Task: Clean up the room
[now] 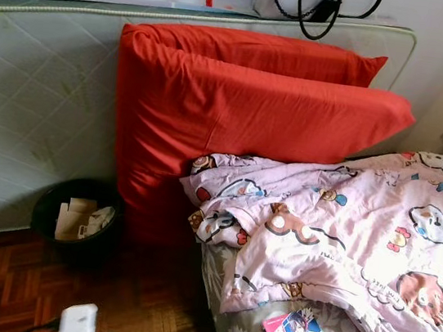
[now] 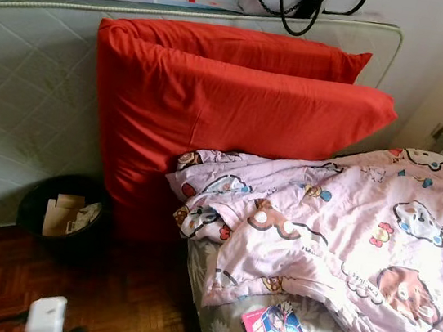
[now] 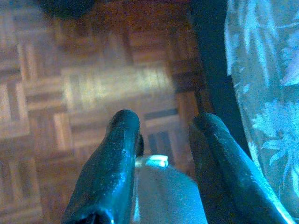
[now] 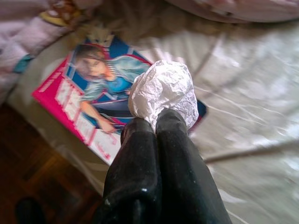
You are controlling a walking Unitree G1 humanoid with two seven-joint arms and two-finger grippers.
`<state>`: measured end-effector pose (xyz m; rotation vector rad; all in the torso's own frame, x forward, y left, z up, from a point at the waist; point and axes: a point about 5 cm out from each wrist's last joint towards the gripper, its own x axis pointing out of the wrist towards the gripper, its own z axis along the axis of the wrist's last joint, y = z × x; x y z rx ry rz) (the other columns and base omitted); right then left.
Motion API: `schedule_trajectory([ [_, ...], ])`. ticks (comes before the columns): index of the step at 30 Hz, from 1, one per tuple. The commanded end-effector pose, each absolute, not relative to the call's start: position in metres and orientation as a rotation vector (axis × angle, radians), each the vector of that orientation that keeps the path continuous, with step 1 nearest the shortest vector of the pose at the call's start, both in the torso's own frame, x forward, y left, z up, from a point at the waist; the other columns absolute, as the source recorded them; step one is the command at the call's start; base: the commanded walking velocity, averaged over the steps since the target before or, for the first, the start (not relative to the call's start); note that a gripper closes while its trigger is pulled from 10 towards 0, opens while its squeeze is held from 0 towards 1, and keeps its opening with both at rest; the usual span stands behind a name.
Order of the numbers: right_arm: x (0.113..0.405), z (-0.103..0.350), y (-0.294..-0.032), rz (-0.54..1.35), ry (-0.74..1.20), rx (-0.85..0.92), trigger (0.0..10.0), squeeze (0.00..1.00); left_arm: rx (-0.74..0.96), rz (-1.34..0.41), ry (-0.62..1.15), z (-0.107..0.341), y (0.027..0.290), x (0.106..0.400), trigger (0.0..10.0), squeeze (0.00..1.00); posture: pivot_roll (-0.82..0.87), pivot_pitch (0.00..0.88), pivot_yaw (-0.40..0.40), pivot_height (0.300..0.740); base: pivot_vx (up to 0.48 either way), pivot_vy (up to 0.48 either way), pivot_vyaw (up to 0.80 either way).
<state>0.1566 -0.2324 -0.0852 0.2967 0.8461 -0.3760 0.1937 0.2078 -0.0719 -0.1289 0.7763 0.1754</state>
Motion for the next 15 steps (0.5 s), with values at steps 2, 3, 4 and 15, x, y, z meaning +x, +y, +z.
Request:
schedule_trajectory([
  [2, 0.154, -0.086, -0.234, -0.397, 0.859, 0.316, 10.0, 0.0, -0.113, 0.189, 0.76, -0.069, 0.217, 0.196, 10.0, 0.0, 0.11, 0.0, -0.128, 0.74, 0.0, 0.0, 0.0],
  [3, 0.154, -0.087, -0.23, -0.395, 0.864, 0.321, 10.0, 0.0, -0.112, 0.195, 0.753, -0.067, 0.221, 0.197, 10.0, 0.0, 0.1, 0.0, -0.132, 0.74, 0.0, 0.0, 0.0],
  [4, 0.153, -0.089, -0.226, -0.388, 0.871, 0.327, 10.0, 0.0, -0.106, 0.202, 0.748, -0.066, 0.226, 0.197, 10.0, 0.0, 0.09, 0.0, -0.126, 0.74, 0.0, 0.0, 0.0],
  [15, 0.152, -0.094, -0.195, -0.352, 0.884, 0.395, 10.0, 0.0, -0.039, 0.23, 0.791, -0.066, 0.251, 0.184, 10.0, 0.0, 0.09, 0.0, -0.011, 0.74, 0.0, 0.0, 0.0],
])
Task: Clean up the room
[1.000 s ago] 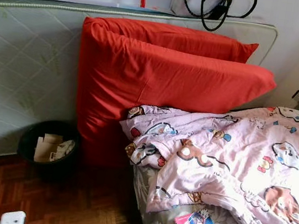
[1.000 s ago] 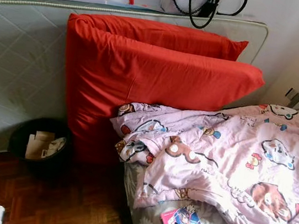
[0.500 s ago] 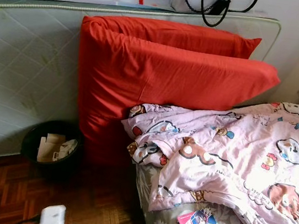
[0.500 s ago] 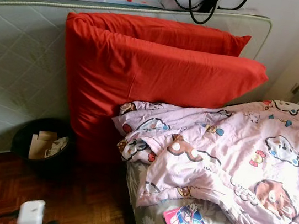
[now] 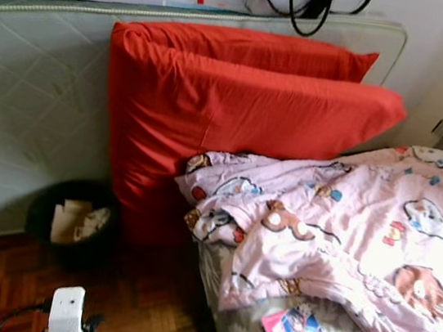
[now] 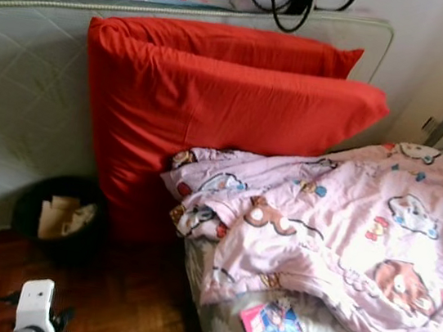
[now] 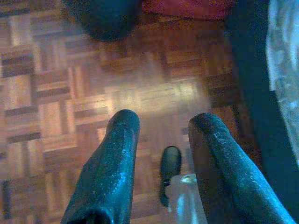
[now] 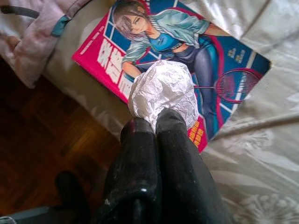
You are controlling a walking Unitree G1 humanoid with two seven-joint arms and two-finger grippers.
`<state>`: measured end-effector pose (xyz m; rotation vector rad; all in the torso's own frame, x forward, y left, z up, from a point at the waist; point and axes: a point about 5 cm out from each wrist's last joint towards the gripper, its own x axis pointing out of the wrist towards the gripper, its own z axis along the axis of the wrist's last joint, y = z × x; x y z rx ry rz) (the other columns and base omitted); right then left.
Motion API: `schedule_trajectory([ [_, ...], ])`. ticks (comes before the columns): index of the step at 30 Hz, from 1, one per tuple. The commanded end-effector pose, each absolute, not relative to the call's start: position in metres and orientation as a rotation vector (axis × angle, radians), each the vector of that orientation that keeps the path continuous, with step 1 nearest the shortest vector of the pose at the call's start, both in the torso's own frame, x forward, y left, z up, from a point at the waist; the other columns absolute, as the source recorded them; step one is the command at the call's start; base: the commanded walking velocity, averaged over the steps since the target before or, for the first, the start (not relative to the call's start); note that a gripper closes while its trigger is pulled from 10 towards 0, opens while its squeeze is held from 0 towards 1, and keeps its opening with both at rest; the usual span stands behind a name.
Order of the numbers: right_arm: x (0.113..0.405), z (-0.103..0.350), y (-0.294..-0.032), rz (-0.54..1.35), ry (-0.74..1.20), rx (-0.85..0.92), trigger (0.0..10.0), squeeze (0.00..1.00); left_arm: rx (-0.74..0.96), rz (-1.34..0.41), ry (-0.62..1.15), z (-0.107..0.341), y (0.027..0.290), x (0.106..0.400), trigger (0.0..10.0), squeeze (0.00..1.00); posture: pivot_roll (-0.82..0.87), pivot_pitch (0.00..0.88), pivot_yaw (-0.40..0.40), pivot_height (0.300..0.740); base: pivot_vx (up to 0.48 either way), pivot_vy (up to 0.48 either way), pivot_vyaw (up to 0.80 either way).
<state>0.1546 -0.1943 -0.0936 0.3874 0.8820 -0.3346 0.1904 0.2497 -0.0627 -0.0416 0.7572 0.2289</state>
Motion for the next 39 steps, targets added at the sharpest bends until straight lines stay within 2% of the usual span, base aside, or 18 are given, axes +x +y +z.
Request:
schedule_trajectory([
  [1, 0.152, -0.095, -0.194, -0.352, 0.885, 0.4, 10.0, 0.0, -0.039, 0.233, 0.798, -0.067, 0.252, 0.181, 10.0, 0.0, 0.09, 0.0, -0.012, 0.74, 0.0, 0.0, 0.0],
  [5, 0.151, -0.095, -0.191, -0.346, 0.89, 0.397, 10.0, 0.0, -0.047, 0.244, 0.81, -0.069, 0.255, 0.177, 10.0, 0.0, 0.08, 0.0, -0.022, 0.74, 0.0, 0.0, 0.0],
  [12, 0.159, -0.092, -0.194, -0.139, 0.909, 0.248, 10.0, 0.0, -0.091, 0.249, 0.878, -0.079, 0.247, 0.162, 10.0, 0.0, 0.08, 0.0, -0.036, 0.74, 0.0, 0.0, 0.0],
  [17, 0.16, -0.091, -0.193, -0.104, 0.908, 0.247, 10.0, 0.0, -0.072, 0.235, 0.913, -0.082, 0.251, 0.151, 10.0, 0.0, 0.08, 0.0, -0.032, 0.74, 0.0, 0.0, 0.0],
  [27, 0.158, -0.092, -0.191, -0.138, 0.912, 0.277, 10.0, 0.0, -0.056, 0.241, 0.958, -0.086, 0.263, 0.129, 10.0, 0.0, 0.07, 0.0, -0.017, 0.74, 0.0, 0.253, 0.0],
  [35, 0.151, -0.096, -0.19, -0.267, 0.924, 0.36, 10.0, 0.0, -0.05, 0.231, 0.946, -0.085, 0.26, 0.135, 10.0, 0.0, 0.07, 0.0, -0.012, 0.74, 0.0, 0.283, 0.0],
  [39, 0.149, -0.097, -0.19, -0.301, 0.921, 0.394, 10.0, 0.0, -0.046, 0.227, 0.95, -0.086, 0.259, 0.134, 10.0, 0.0, 0.06, 0.0, -0.01, 0.74, 0.0, 0.332, -0.8],
])
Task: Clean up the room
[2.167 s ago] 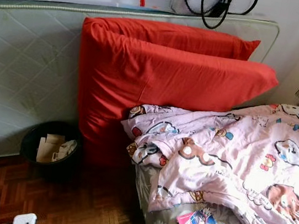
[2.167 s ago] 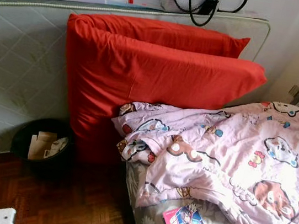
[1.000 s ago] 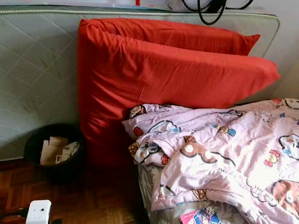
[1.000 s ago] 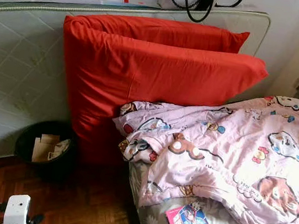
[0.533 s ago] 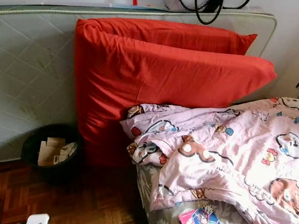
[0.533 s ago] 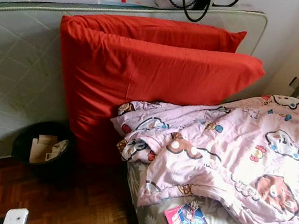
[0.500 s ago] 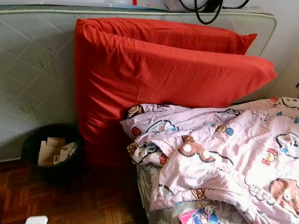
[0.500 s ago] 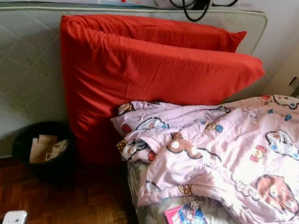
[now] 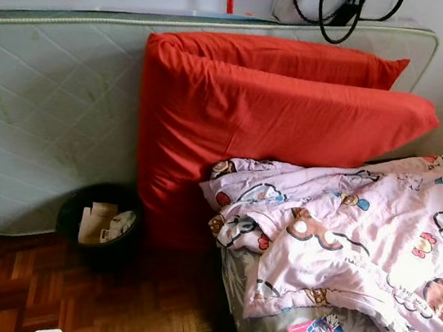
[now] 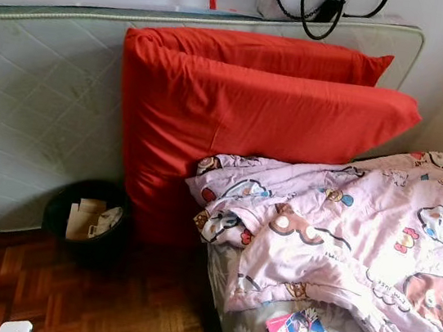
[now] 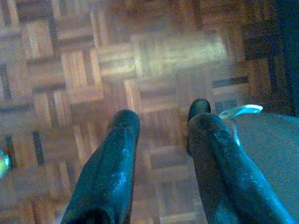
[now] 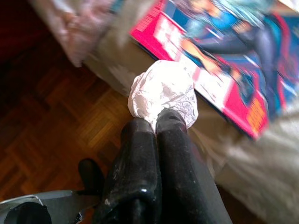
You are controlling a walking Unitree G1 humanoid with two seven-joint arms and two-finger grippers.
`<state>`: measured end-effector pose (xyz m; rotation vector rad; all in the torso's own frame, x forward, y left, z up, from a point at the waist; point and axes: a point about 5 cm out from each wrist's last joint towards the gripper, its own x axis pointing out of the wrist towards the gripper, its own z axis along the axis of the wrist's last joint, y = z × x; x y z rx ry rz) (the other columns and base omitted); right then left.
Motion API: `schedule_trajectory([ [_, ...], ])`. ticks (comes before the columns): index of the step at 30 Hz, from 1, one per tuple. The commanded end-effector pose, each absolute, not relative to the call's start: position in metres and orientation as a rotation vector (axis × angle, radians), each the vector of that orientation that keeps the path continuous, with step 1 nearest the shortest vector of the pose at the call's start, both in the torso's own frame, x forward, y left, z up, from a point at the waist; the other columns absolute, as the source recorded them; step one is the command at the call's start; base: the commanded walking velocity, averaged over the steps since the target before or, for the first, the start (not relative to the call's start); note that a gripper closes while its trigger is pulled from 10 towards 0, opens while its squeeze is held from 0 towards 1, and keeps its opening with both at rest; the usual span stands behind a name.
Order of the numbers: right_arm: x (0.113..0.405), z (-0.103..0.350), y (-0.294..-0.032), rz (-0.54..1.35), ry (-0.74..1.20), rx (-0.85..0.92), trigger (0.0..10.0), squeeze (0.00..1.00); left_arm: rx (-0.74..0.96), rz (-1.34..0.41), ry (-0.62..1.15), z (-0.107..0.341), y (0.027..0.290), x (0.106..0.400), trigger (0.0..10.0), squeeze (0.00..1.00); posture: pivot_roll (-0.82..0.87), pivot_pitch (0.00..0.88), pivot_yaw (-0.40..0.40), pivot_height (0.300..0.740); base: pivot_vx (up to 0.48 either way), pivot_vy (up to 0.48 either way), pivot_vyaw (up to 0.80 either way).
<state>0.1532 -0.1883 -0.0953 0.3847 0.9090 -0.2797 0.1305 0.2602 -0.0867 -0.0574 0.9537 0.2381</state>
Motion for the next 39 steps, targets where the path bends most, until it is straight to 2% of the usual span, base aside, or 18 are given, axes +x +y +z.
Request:
schedule_trajectory([
  [1, 0.1495, -0.0965, -0.1904, -0.289, 0.92, 0.38, 10.0, 0.0, -0.045, 0.224, 0.951, -0.086, 0.2589, 0.1338, 10.0, 0.0, 0.06, 0.0, -0.01, 0.74, 0.0, 0.33, 0.0],
  [31, 0.1486, -0.0969, -0.1873, -0.308, 0.904, 0.415, 10.0, 0.0, -0.045, 0.23, 0.952, -0.0859, 0.2601, 0.1332, 10.0, 0.0, 0.08, 0.001, -0.01, 0.74, 0.0, 0.347, 0.0],
  [39, 0.148, -0.0972, -0.1864, -0.321, 0.902, 0.436, 10.0, 0.0, -0.044, 0.231, 0.952, -0.0858, 0.2603, 0.1334, 10.0, 0.0, 0.08, 0.006, -0.009, 0.74, 0.0, 0.358, -0.71],
])
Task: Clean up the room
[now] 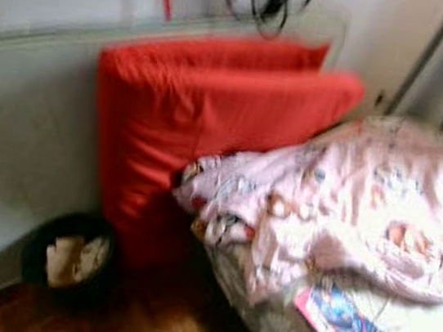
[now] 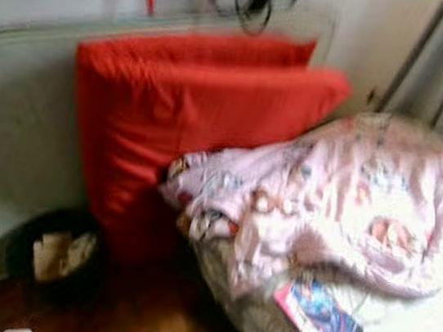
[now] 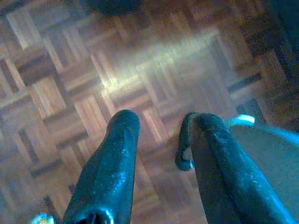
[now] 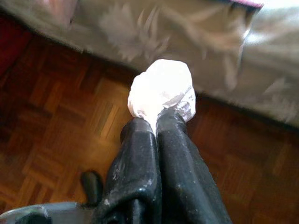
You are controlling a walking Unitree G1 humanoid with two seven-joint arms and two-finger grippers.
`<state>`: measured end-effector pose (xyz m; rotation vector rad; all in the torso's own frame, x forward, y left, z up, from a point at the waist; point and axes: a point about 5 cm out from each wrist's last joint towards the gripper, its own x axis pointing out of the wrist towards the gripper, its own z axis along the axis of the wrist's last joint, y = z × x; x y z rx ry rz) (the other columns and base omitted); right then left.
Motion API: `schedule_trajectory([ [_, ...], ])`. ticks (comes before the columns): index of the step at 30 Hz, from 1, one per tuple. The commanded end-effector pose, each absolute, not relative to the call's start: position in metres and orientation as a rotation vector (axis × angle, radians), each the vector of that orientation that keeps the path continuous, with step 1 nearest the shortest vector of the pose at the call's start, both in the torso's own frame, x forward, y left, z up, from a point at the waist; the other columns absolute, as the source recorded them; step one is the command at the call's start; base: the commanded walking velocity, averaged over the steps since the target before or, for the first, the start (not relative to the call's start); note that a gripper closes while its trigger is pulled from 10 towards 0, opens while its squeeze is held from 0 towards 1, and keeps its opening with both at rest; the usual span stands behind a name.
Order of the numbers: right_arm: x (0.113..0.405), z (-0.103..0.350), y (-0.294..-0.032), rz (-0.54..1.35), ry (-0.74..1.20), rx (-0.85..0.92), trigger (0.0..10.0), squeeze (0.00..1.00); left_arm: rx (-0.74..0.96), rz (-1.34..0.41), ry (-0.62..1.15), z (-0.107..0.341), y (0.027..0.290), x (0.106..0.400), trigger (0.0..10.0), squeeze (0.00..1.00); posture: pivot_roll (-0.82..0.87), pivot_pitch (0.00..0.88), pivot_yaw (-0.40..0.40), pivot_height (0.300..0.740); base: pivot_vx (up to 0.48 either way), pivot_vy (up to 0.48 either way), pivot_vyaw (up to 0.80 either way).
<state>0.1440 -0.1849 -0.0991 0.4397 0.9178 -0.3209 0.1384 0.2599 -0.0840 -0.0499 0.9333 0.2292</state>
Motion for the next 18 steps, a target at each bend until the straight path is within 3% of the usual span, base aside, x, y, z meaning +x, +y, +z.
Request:
schedule_trajectory([
  [1, 0.1481, -0.0971, -0.1865, -0.317, 0.901, 0.43, 10.0, 0.0, -0.044, 0.232, 0.952, -0.0858, 0.2603, 0.1335, 10.0, 0.0, 0.08, 0.006, -0.009, 0.74, 0.0, 0.356, 0.0],
  [18, 0.1506, -0.0961, -0.187, -0.298, 0.897, 0.425, 10.0, 0.0, -0.051, 0.242, 0.943, -0.085, 0.2595, 0.1368, 10.0, 0.0, 0.1, 0.022, -0.017, 0.74, 0.0, 0.356, 0.0],
])
